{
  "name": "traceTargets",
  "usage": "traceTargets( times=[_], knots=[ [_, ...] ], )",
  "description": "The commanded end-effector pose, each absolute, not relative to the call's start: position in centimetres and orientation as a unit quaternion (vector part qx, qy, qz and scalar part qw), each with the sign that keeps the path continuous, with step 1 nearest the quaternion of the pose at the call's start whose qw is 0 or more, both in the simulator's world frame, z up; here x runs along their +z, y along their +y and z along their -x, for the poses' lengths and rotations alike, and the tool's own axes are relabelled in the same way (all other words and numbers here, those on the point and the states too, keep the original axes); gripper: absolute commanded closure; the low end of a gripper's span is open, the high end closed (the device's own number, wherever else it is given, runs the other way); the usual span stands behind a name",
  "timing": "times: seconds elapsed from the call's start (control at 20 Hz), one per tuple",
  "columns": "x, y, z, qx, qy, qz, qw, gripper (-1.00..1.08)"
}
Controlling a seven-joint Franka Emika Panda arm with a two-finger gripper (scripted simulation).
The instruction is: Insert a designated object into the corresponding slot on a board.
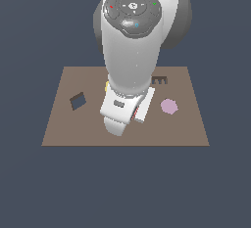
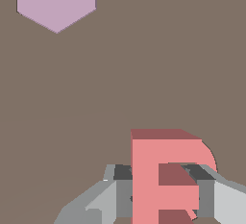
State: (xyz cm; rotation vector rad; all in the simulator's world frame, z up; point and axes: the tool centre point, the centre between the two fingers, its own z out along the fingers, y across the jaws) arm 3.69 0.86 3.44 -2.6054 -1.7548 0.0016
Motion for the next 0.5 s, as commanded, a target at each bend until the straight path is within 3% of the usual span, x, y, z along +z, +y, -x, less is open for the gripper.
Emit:
traceTargets(
  times=[0.0,0.45],
  knots=[
    [3.6,3.4,-1.9,0.0,-0.587,0.81,0.0,1.08],
    [3.8,9.6,4.3,0.001,-0.663,0.749,0.0,1.08]
  ],
)
